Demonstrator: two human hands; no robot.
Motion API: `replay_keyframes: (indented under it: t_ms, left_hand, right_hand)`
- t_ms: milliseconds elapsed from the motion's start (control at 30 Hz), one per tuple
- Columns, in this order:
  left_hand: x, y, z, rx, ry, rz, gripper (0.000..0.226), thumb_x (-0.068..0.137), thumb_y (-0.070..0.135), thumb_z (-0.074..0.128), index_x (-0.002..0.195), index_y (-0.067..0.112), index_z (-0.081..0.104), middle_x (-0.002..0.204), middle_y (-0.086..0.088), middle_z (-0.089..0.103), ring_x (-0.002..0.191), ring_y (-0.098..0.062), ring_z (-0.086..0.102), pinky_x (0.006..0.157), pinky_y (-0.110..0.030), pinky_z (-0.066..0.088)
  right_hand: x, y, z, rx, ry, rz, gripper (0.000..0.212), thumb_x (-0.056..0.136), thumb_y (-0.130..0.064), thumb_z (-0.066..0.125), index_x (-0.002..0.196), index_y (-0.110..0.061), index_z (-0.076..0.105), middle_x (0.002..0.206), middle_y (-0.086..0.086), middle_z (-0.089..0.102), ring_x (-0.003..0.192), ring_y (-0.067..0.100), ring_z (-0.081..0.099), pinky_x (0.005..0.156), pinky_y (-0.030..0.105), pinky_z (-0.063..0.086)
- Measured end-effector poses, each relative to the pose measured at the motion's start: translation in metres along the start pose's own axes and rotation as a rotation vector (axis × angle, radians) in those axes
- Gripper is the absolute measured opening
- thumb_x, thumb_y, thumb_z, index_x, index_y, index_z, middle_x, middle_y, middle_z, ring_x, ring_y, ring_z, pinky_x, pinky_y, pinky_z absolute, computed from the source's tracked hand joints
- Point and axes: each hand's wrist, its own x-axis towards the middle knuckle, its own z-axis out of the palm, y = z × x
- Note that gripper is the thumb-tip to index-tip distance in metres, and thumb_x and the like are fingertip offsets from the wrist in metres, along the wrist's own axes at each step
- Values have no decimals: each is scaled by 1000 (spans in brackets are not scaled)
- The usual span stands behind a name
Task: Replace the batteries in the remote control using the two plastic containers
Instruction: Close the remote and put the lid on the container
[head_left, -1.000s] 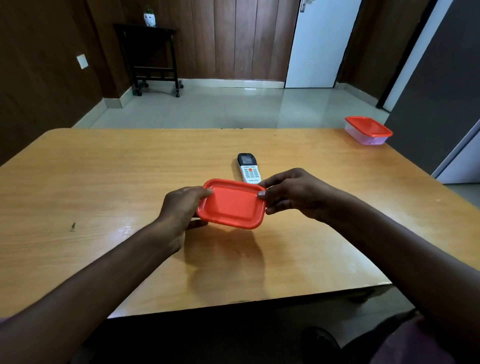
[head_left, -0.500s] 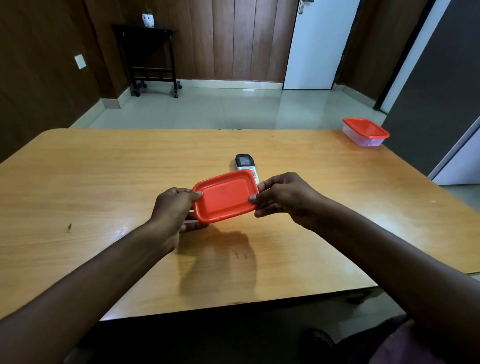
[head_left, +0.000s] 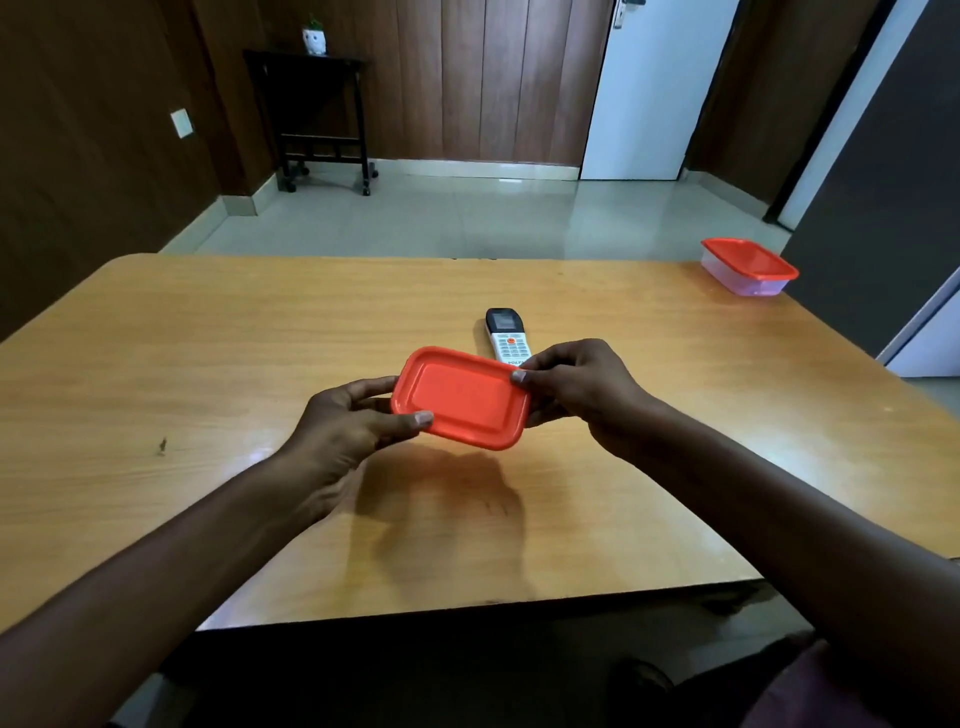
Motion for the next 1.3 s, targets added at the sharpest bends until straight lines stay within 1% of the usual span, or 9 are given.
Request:
replay_keyframes:
  t_ms: [200, 367, 533, 667, 833, 967, 1100, 1167, 1300]
  left_hand:
    - [-20, 1, -40, -145, 135, 27, 49, 70, -21, 74, 115, -4, 66, 100, -23, 72, 85, -31, 73, 76, -32, 64]
    - [-34, 13, -78, -110, 111, 22, 31, 73, -17, 72, 101, -4, 71, 95, -19, 73, 72, -21, 76, 66, -25, 63]
    - [-49, 18, -119, -183, 202, 29, 28, 81, -10, 71, 108, -4, 69, 86, -16, 76, 72, -21, 76, 66, -25, 63]
    - [-66, 26, -158, -11, 248, -64, 25, 84, 2, 75, 109, -2, 72, 96, -20, 73, 83, -31, 71, 71, -32, 65]
    - [-81, 36, -214, 117, 315, -80, 22, 85, -8, 69, 105, 3, 74, 85, -17, 74, 70, -24, 72, 55, -26, 62]
    - [-85, 44, -270, 153, 426, -81, 24, 85, -9, 68, 105, 3, 75, 83, -15, 75, 67, -22, 72, 55, -27, 59]
    - [-89, 54, -319, 272, 545, -71, 24, 85, -10, 65, 102, 3, 76, 78, -12, 73, 63, -20, 68, 51, -25, 58]
    - [-90, 57, -341, 347, 600, -83, 25, 86, -12, 63, 101, 2, 76, 85, -15, 73, 65, -22, 66, 49, -25, 59]
    - [-92, 56, -379, 460, 684, -107, 27, 85, -14, 62, 103, 0, 77, 101, -20, 75, 79, -27, 68, 70, -33, 59]
  right_hand:
    - [-14, -1, 30, -94, -279, 12, 14, 88, 1, 71, 100, 7, 68, 76, 20, 69, 67, 30, 70, 62, 41, 63]
    - [-30, -3, 74, -117, -312, -59, 19, 87, -9, 78, 103, -1, 74, 86, 24, 75, 64, 29, 72, 59, 36, 63]
    - [-41, -11, 124, -13, -342, -5, 18, 84, -1, 78, 99, 5, 71, 74, 21, 70, 59, 28, 70, 56, 35, 62]
    - [-44, -16, 172, 71, -352, 42, 19, 85, -2, 78, 99, 7, 69, 73, 18, 70, 61, 31, 68, 61, 41, 64]
    - [-46, -25, 241, 86, -407, 91, 26, 84, -3, 79, 106, 5, 66, 76, 18, 73, 55, 28, 69, 57, 34, 62]
    - [-49, -38, 306, 78, -474, 94, 25, 86, 0, 75, 108, 2, 63, 76, 21, 69, 52, 27, 65, 50, 31, 59]
    - [-49, -51, 364, 79, -529, 63, 8, 94, -2, 65, 95, 5, 67, 75, 19, 65, 59, 32, 65, 60, 39, 64]
    - [-51, -58, 389, 79, -552, 46, 11, 96, 0, 60, 88, 3, 67, 76, 21, 67, 61, 33, 67, 63, 40, 64]
    - [-59, -68, 434, 75, -603, 61, 16, 95, 1, 59, 82, 2, 66, 73, 23, 69, 60, 34, 69, 59, 38, 64]
